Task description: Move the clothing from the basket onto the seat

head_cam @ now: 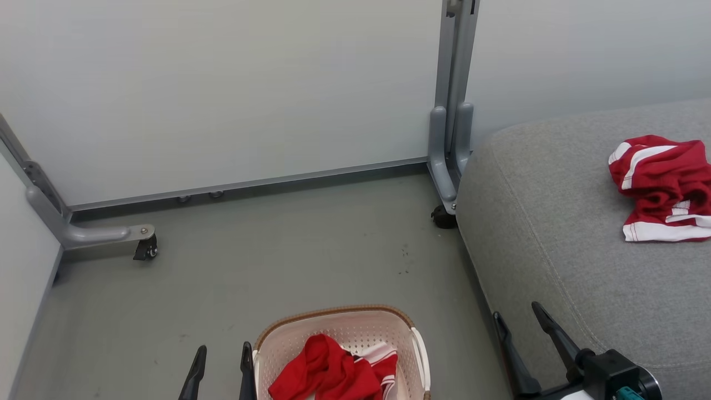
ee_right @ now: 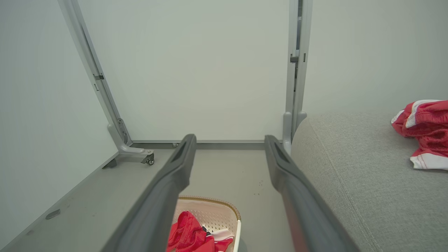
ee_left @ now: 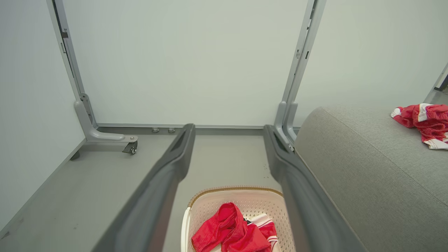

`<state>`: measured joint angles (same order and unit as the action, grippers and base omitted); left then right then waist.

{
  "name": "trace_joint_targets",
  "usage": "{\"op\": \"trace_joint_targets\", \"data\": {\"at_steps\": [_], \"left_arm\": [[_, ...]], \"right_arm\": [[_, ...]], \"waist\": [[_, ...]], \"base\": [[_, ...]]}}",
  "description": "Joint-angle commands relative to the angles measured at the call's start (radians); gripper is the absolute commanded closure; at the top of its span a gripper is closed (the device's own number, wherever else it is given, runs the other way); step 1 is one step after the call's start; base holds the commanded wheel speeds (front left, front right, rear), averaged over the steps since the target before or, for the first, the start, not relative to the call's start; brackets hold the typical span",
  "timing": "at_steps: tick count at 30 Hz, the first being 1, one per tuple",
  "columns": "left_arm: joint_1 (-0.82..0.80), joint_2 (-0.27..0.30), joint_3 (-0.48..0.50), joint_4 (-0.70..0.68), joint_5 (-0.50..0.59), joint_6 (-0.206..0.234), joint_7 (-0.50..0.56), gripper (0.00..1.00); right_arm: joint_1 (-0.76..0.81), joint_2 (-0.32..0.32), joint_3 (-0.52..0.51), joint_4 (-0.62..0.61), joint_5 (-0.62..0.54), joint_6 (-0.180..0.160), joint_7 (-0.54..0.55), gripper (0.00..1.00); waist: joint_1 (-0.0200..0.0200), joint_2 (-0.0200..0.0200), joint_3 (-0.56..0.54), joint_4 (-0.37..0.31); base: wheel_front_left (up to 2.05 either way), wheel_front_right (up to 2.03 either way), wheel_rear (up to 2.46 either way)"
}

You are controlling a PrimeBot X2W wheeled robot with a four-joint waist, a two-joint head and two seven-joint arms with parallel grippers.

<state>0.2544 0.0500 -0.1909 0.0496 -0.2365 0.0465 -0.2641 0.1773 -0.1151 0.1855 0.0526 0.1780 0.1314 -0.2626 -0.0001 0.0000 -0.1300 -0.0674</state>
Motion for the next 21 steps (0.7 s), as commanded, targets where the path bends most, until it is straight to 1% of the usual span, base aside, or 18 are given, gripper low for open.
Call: {"op": "trace_joint_targets", "data": {"at_steps": [1,13,21], "left_arm": [[-0.015,0.001,0.005,0.004,0.004,-0.004,0.0,0.0],[-0.032,0.001,-0.007,0.02,0.017,-0.015,0.0,0.0],[-0.079,0.001,-0.04,0.043,0.029,-0.02,0.0,0.0]], "right_arm": [[0.003,-0.001,0.002,0.003,-0.003,-0.001,-0.003,0.0],[-0.001,0.009,-0.005,0.015,-0.004,-0.001,-0.003,0.0],[-0.028,0.003,-0.018,0.024,-0.003,-0.001,-0.003,0.0]], "waist": [[0.0001,0.0,0.001,-0.001],[0.0001,0.0,0.024,-0.001],[0.0001,0.0,0.095,0.0]], "base": [[0.0,0.0,0.0],[0.0,0.0,0.0],[0.0,0.0,0.0]]}}
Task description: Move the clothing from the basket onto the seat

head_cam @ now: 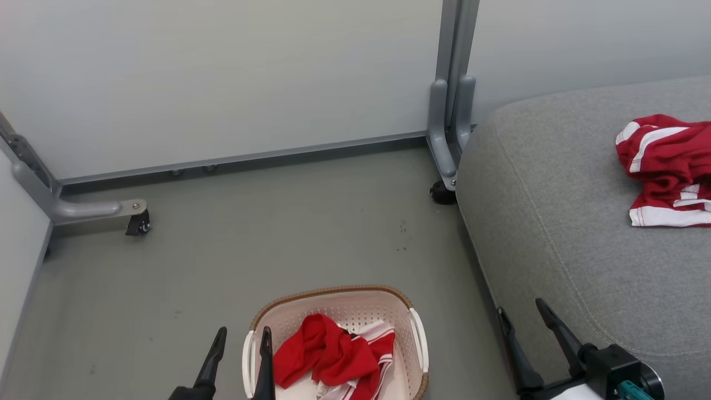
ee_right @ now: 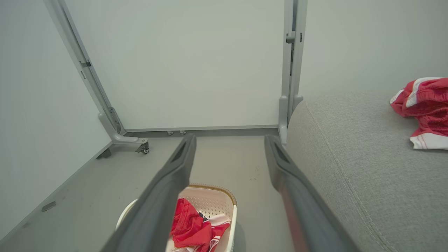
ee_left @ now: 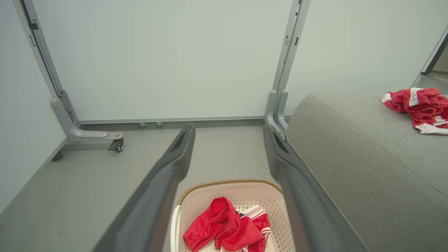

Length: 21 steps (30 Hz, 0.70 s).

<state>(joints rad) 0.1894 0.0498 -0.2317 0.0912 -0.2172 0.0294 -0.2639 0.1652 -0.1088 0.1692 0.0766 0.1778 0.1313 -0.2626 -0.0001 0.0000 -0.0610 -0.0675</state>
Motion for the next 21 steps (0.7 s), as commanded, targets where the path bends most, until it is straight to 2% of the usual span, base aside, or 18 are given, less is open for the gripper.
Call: {"op": "trace_joint_targets", "data": {"at_steps": [1,5,13,21], "left_arm": [[-0.022,0.001,-0.005,0.006,0.014,-0.005,0.0,0.0],[-0.067,0.001,-0.039,0.041,0.017,-0.016,0.0,0.0],[-0.248,0.002,-0.084,0.164,0.036,-0.043,-0.001,0.0],[-0.492,0.003,-0.12,0.377,0.099,-0.092,0.0,0.0]], "right_arm": [[-0.021,-0.004,-0.002,0.0,-0.003,-0.001,-0.003,0.0],[-0.049,-0.011,-0.008,-0.009,0.001,-0.001,-0.003,0.0],[-0.183,-0.023,-0.025,-0.047,0.006,-0.001,-0.003,0.0],[-0.31,-0.034,-0.042,-0.08,0.011,-0.001,-0.003,0.0]], "waist": [[0.0001,0.0,0.037,0.0],[0.0001,0.0,0.107,0.0],[0.0001,0.0,0.358,-0.008],[0.0001,0.0,0.574,-0.035]], "base": [[0.0,0.0,0.0],[0.0,0.0,0.0],[0.0,0.0,0.0],[0.0,0.0,0.0]]}}
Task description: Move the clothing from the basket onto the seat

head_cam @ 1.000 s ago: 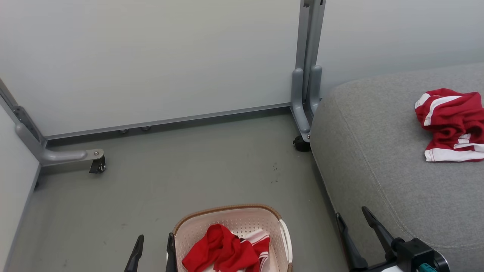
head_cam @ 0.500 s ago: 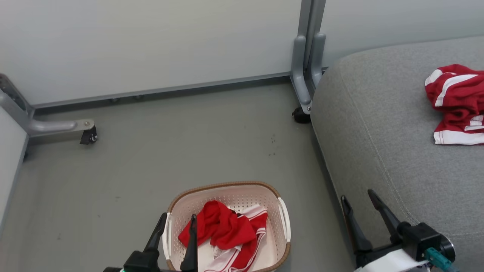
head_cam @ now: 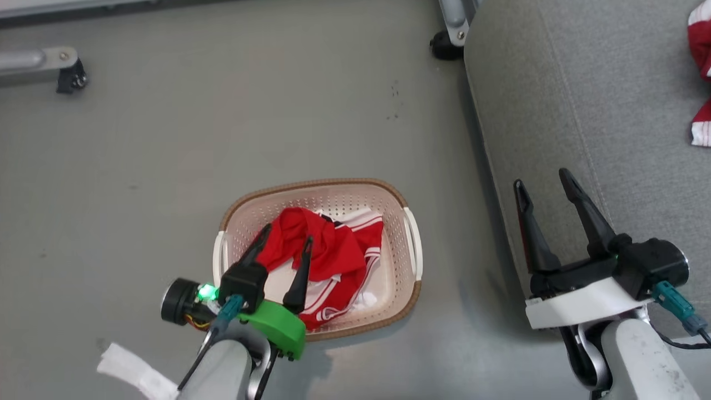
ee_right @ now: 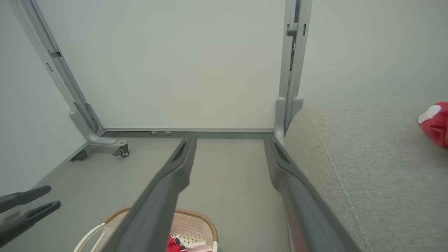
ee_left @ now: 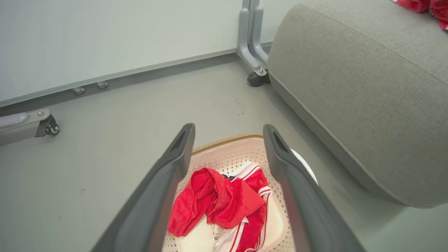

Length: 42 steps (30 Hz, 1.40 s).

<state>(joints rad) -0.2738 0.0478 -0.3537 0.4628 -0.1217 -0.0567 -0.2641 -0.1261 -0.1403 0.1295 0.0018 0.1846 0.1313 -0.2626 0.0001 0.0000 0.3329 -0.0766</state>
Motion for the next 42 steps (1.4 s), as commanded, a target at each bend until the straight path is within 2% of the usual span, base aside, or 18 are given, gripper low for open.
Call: {"op": "trace_joint_targets", "data": {"at_steps": [1,5,10,16,19,27,30,36,37,38,39,42], "left_arm": [[-0.065,0.006,-0.004,0.055,0.017,-0.011,0.0,0.0],[-0.213,0.013,-0.027,0.214,0.05,-0.031,0.0,0.0],[-0.385,0.025,-0.056,0.414,0.027,-0.065,0.006,0.0],[-0.539,0.057,-0.101,0.608,0.005,-0.074,0.075,0.0],[-0.59,0.069,-0.115,0.666,-0.023,-0.074,0.095,0.0],[-0.691,0.159,-0.131,0.762,-0.066,-0.072,0.092,0.0],[-0.713,0.184,-0.129,0.785,-0.065,-0.048,0.105,0.0],[-0.743,0.198,-0.129,0.804,-0.076,-0.04,0.102,0.0],[-0.744,0.196,-0.134,0.805,-0.074,-0.044,0.102,0.24],[-0.746,0.194,-0.14,0.807,-0.074,-0.049,0.097,0.91],[-0.747,0.192,-0.143,0.808,-0.074,-0.051,0.093,1.0],[-0.752,0.184,-0.153,0.81,-0.077,-0.057,0.071,1.0]], "right_arm": [[-0.034,-0.001,-0.001,-0.008,0.005,-0.001,-0.003,0.0],[-0.09,0.004,0.021,-0.021,0.0,-0.001,-0.003,0.0],[-0.146,0.026,0.055,-0.044,-0.008,-0.001,-0.003,0.0],[-0.192,0.057,0.095,-0.053,-0.002,-0.001,-0.003,0.0],[-0.198,0.067,0.104,-0.055,0.004,-0.001,-0.003,0.0],[-0.235,0.088,0.132,-0.074,0.019,-0.001,-0.003,0.0],[-0.247,0.089,0.14,-0.081,0.025,-0.001,-0.003,0.0],[-0.247,0.09,0.13,-0.088,0.037,-0.001,-0.003,0.0],[-0.248,0.09,0.13,-0.087,0.038,-0.001,-0.003,0.0],[-0.25,0.09,0.13,-0.085,0.039,-0.001,-0.003,0.0],[-0.253,0.09,0.13,-0.083,0.04,-0.001,-0.003,0.0],[-0.267,0.09,0.133,-0.079,0.044,-0.001,-0.003,0.0]], "waist": [[-0.0001,0.0,0.204,-0.032],[-0.0001,0.0,0.287,-0.067],[-0.0001,0.0,0.388,-0.122],[-0.0001,0.0,0.48,-0.202],[-0.0001,0.0,0.511,-0.238],[-0.0001,0.0,0.6,-0.322],[-0.0001,0.0,0.624,-0.339],[-0.0001,0.0,0.653,-0.338],[-0.0001,0.0,0.655,-0.336],[-0.0001,0.0,0.657,-0.334],[-0.0001,0.0,0.659,-0.333],[-0.0001,0.0,0.656,-0.324]], "base": [[0.0,0.0,0.0],[0.0,0.0,0.0],[0.0,0.0,0.0],[0.0,0.0,0.0],[0.0,0.0,0.0],[0.0,0.0,0.0],[0.0,0.0,0.0],[0.0,0.0,0.0],[0.0,0.0,0.0],[0.0,0.0,0.0],[0.0,0.0,0.0],[0.0,0.0,0.0]]}}
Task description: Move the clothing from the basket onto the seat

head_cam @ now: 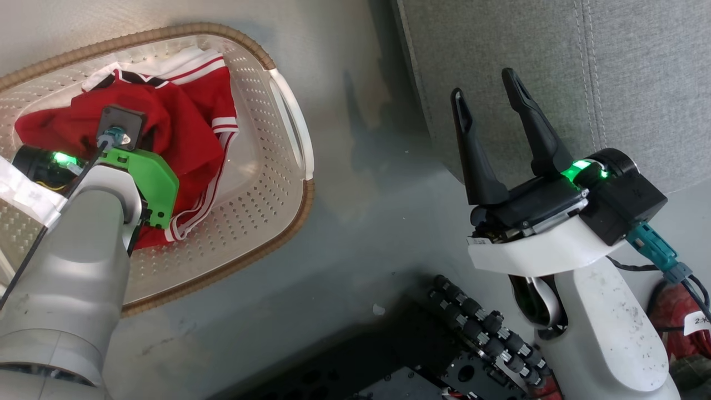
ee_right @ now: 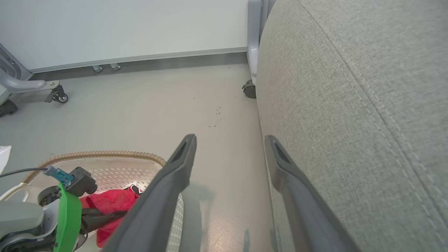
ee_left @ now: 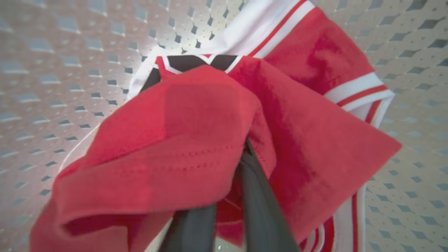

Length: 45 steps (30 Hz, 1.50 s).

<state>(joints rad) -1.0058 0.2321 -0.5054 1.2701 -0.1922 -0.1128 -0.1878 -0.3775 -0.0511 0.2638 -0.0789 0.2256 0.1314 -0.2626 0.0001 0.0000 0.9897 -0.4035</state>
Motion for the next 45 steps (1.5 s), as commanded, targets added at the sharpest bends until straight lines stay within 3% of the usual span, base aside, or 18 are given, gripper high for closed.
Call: {"op": "trace_joint_targets", "data": {"at_steps": [1,11,21,35,45], "left_arm": [[-0.019,-0.004,-0.004,0.003,-0.006,-0.002,-0.014,1.0],[0.085,-0.07,-0.012,-0.052,-0.025,0.0,-0.078,1.0],[0.365,-0.11,0.043,-0.36,-0.041,0.024,-0.076,1.0],[0.675,-0.147,0.087,-0.596,0.001,0.024,-0.077,1.0],[0.735,-0.17,0.113,-0.822,0.035,0.029,-0.077,1.0]], "right_arm": [[-0.019,0.0,-0.002,0.003,0.003,-0.001,-0.003,0.0],[0.015,-0.001,-0.024,0.042,-0.018,-0.001,-0.003,0.0],[0.153,-0.01,-0.029,0.111,-0.044,-0.001,-0.003,0.0],[0.38,-0.047,0.005,0.189,-0.048,-0.001,-0.003,0.0],[0.447,-0.062,0.025,0.186,-0.053,-0.001,-0.003,0.0]], "waist": [[-0.0001,0.0,-0.007,0.007],[-0.0001,0.0,-0.189,0.093],[-0.0001,0.0,-0.509,0.203],[-0.0001,0.0,-0.908,0.237],[-0.0001,0.0,-1.0,0.248]], "base": [[0.0,0.0,0.0],[0.0,0.0,0.0],[0.0,0.0,0.0],[0.0,0.0,0.0],[0.0,0.0,0.0]]}}
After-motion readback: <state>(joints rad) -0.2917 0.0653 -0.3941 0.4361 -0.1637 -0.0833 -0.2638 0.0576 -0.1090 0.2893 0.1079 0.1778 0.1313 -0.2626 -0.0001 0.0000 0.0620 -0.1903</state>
